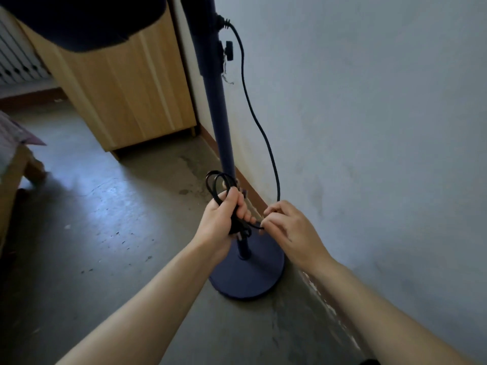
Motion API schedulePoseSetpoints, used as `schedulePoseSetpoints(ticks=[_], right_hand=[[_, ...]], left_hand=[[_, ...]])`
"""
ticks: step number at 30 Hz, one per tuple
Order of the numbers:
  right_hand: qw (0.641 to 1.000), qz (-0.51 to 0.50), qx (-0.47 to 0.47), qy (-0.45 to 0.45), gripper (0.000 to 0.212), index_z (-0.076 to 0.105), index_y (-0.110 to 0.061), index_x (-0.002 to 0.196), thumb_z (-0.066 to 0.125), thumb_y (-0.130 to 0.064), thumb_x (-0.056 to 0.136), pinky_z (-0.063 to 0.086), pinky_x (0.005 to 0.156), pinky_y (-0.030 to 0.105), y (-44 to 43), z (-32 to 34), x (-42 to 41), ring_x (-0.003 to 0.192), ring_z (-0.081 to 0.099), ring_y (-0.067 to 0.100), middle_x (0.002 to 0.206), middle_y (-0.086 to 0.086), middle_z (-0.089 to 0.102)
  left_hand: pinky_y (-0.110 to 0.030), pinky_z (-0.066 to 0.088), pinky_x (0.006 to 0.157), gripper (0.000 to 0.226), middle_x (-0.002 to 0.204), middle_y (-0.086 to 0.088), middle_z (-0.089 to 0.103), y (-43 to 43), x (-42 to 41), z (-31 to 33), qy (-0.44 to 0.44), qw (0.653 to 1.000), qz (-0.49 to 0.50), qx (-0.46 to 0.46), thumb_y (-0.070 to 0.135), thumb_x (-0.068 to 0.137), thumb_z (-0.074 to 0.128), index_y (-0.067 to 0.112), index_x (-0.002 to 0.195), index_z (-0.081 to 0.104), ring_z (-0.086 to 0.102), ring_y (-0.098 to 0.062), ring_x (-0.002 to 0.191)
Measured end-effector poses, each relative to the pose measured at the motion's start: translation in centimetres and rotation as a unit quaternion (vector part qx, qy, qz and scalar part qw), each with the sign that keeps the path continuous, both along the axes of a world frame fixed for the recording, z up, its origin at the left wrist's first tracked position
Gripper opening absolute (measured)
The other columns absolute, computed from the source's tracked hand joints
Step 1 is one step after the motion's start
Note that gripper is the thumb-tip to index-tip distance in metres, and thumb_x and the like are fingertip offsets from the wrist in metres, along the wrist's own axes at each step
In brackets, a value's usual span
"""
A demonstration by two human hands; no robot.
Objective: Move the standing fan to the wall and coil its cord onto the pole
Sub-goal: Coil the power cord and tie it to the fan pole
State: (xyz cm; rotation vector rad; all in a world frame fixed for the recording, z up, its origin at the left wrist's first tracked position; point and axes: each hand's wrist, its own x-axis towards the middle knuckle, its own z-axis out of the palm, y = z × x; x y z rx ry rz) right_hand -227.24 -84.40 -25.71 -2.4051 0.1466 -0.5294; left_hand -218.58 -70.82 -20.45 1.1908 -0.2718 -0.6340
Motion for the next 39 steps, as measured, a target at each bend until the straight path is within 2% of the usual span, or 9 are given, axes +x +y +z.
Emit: schedulePoseSetpoints(ticks=[5, 10, 15, 19, 22, 26, 31, 36, 39], right_hand=[[0.994, -0.032, 0.095, -0.049, 0.013, 0.071, -0.022, 0.089, 0.063, -0.013, 0.086, 0.048, 0.083, 0.011, 0.4, 1.6, 0.4, 0.099, 0.057, -0.001, 0.101, -0.011, 0.06], [0.966, -0.046, 0.231, -0.11, 0.046, 0.058, -0.032, 0.116, 0.066, -0.002, 0.082, 0.056, 0.079, 0.018, 0.6, 3.3, 0.7, 0.084, 0.069, 0.002, 0.112, -0.017, 0.05], [0.957, -0.073, 0.261, -0.108, 0.076, 0.033, -0.05, 0.129, 0.072, -0.009, 0.079, 0.054, 0.068, 0.011, 0.5, 3.0, 0.9, 0.077, 0.07, 0.002, 0.114, -0.015, 0.049], [0.964, -0.09, 0.236, -0.085, 0.056, 0.051, -0.04, 0.122, 0.073, -0.012, 0.078, 0.053, 0.071, 0.012, -0.2, 2.5, 0.6, 0.081, 0.067, -0.001, 0.092, -0.012, 0.066], [0.977, -0.097, 0.176, -0.069, 0.032, 0.066, -0.036, 0.108, 0.071, -0.019, 0.08, 0.042, 0.065, 0.001, -0.6, 2.9, 0.8, 0.085, 0.063, -0.008, 0.084, -0.02, 0.069], [0.975, -0.084, 0.179, -0.101, 0.019, 0.072, -0.031, 0.099, 0.063, -0.021, 0.087, 0.042, 0.067, 0.004, -1.4, 4.3, 1.6, 0.091, 0.061, -0.006, 0.092, -0.02, 0.07], [0.946, -0.069, 0.309, -0.071, 0.034, 0.056, -0.024, 0.125, 0.056, -0.031, 0.091, 0.046, 0.089, 0.023, -1.8, 7.2, 4.2, 0.104, 0.06, 0.005, 0.113, -0.006, 0.066], [0.912, -0.088, 0.395, -0.07, 0.053, 0.04, -0.018, 0.138, 0.057, -0.03, 0.09, 0.044, 0.073, 0.022, -1.8, 10.1, 7.1, 0.086, 0.059, 0.006, 0.113, 0.002, 0.064], [0.889, -0.114, 0.434, -0.094, 0.042, 0.048, -0.016, 0.134, 0.055, -0.023, 0.093, 0.046, 0.069, 0.025, -2.2, 11.2, 7.9, 0.086, 0.054, 0.014, 0.11, 0.005, 0.058]], left_hand=[[-0.028, 0.038, 0.054, 0.03, 0.056, 0.0, 0.042, 1.2, 0.7, 1.1, -0.052, 0.997, 0.013, 0.057, 0.025, 0.101, 0.04, 0.012, 0.075, 0.047, 0.039, -0.014, 0.051], [-0.017, 0.039, 0.038, 0.03, 0.057, 0.004, 0.067, 0.6, 0.9, 1.1, -0.151, 0.967, -0.014, 0.203, 0.028, 0.099, 0.044, 0.007, 0.088, 0.061, 0.048, -0.003, 0.04], [-0.012, 0.047, 0.052, 0.029, 0.084, 0.001, 0.076, -0.7, 1.6, 0.7, -0.176, 0.953, -0.014, 0.248, 0.028, 0.098, 0.047, 0.004, 0.105, 0.062, 0.062, -0.003, 0.059], [-0.017, 0.053, 0.06, 0.025, 0.089, -0.01, 0.076, -1.5, 1.2, 0.2, -0.122, 0.959, -0.081, 0.241, 0.023, 0.098, 0.049, 0.002, 0.105, 0.062, 0.072, -0.016, 0.077], [-0.025, 0.056, 0.069, 0.026, 0.094, -0.02, 0.074, -1.9, 0.4, -0.1, -0.126, 0.953, -0.128, 0.245, 0.023, 0.097, 0.051, 0.002, 0.1, 0.066, 0.07, -0.027, 0.081], [-0.013, 0.05, 0.058, 0.03, 0.064, 0.001, 0.071, -1.6, 0.7, 0.7, -0.168, 0.939, -0.164, 0.252, 0.028, 0.095, 0.054, 0.015, 0.07, 0.063, 0.063, -0.007, 0.06], [-0.016, 0.042, 0.057, 0.026, 0.054, 0.008, 0.049, -0.4, 1.4, 0.7, -0.22, 0.926, -0.13, 0.279, 0.022, 0.093, 0.057, 0.013, 0.069, 0.051, 0.045, -0.006, 0.051], [-0.021, 0.037, 0.06, 0.02, 0.062, -0.001, 0.04, 0.9, 1.5, 1.3, -0.244, 0.93, -0.117, 0.249, 0.016, 0.099, 0.046, 0.006, 0.084, 0.052, 0.038, -0.012, 0.055], [-0.016, 0.038, 0.058, 0.025, 0.058, 0.005, 0.04, 1.8, 1.3, 1.9, -0.261, 0.932, -0.106, 0.226, 0.016, 0.1, 0.044, 0.007, 0.077, 0.048, 0.038, -0.005, 0.05]])
